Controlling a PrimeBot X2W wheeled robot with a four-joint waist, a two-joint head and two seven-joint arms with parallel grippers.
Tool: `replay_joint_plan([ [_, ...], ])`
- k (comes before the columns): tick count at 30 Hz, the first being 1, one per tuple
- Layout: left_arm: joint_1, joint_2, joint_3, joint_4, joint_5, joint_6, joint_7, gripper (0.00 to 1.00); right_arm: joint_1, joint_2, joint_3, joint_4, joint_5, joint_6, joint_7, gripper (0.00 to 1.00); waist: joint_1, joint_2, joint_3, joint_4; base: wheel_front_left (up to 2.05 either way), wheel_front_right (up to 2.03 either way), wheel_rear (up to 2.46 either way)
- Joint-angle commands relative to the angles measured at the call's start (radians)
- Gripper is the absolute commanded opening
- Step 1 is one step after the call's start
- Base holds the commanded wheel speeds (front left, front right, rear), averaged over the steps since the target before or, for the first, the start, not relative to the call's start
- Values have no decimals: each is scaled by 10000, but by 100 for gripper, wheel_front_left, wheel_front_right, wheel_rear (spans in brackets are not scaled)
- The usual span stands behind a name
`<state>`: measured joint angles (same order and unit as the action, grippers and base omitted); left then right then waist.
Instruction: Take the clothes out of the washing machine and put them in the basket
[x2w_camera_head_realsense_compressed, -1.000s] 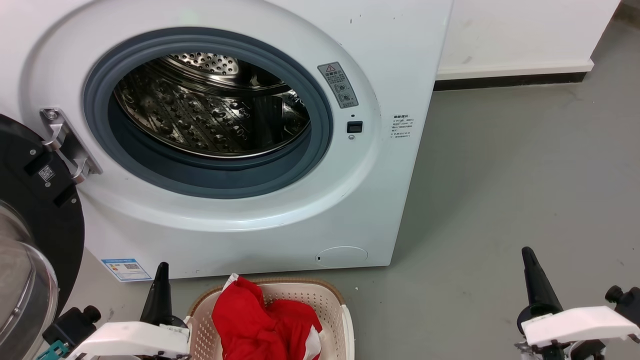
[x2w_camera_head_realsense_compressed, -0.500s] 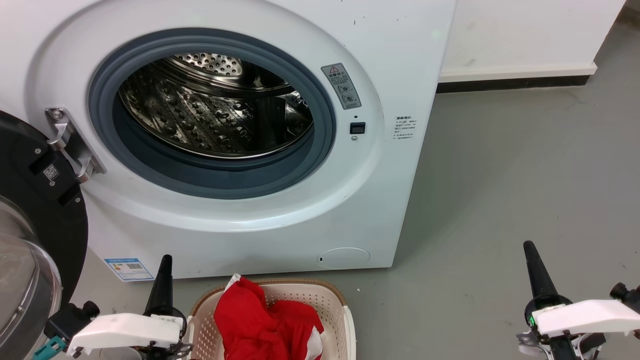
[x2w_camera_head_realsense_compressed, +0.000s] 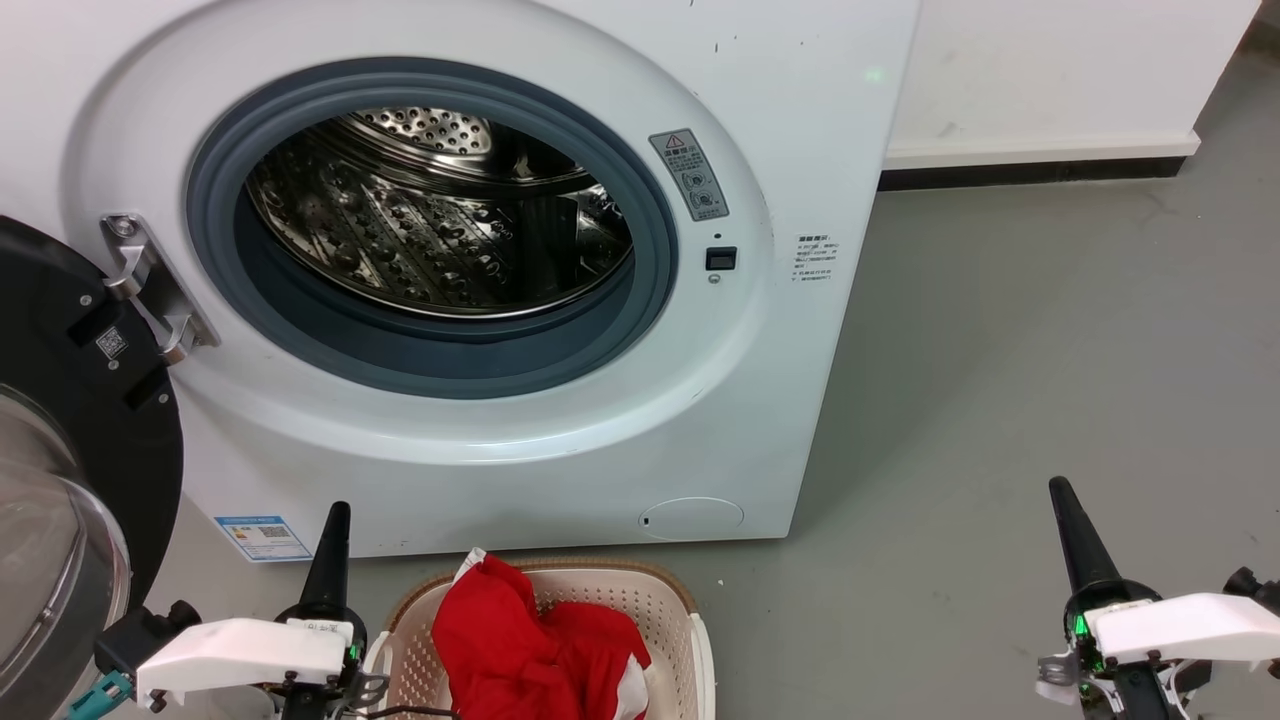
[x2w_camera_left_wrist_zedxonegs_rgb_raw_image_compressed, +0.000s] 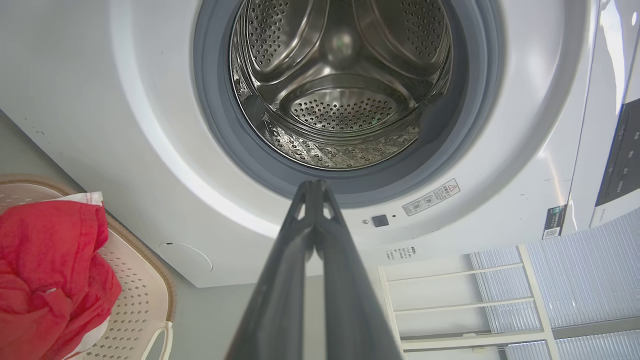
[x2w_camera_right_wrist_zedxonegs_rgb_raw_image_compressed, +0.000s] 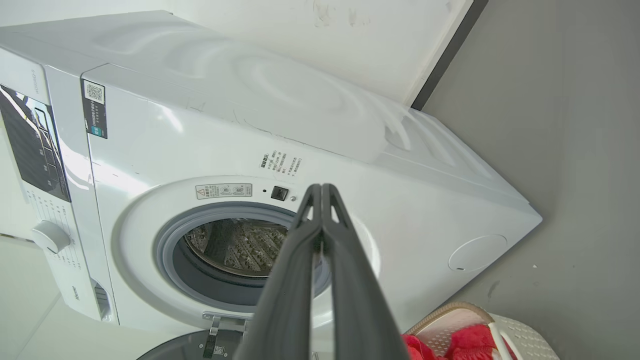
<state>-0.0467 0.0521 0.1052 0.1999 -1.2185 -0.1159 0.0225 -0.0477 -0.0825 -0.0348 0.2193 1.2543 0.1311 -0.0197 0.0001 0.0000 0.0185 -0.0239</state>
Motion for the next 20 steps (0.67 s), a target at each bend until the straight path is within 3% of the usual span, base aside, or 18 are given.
replay_joint_plan([
  [1, -212, 1, 47, 14, -408, -82, 101, 0, -265, -43, -53, -22, 426, -3, 105, 0, -1, 0, -10, 16, 0, 0, 0],
  [20, -457, -11, 81, 233, -2113, -120, 504, 0, -435, -5, -219, 109, 2115, -5, 558, 0, -1, 0, -72, 112, 0, 0, 0],
])
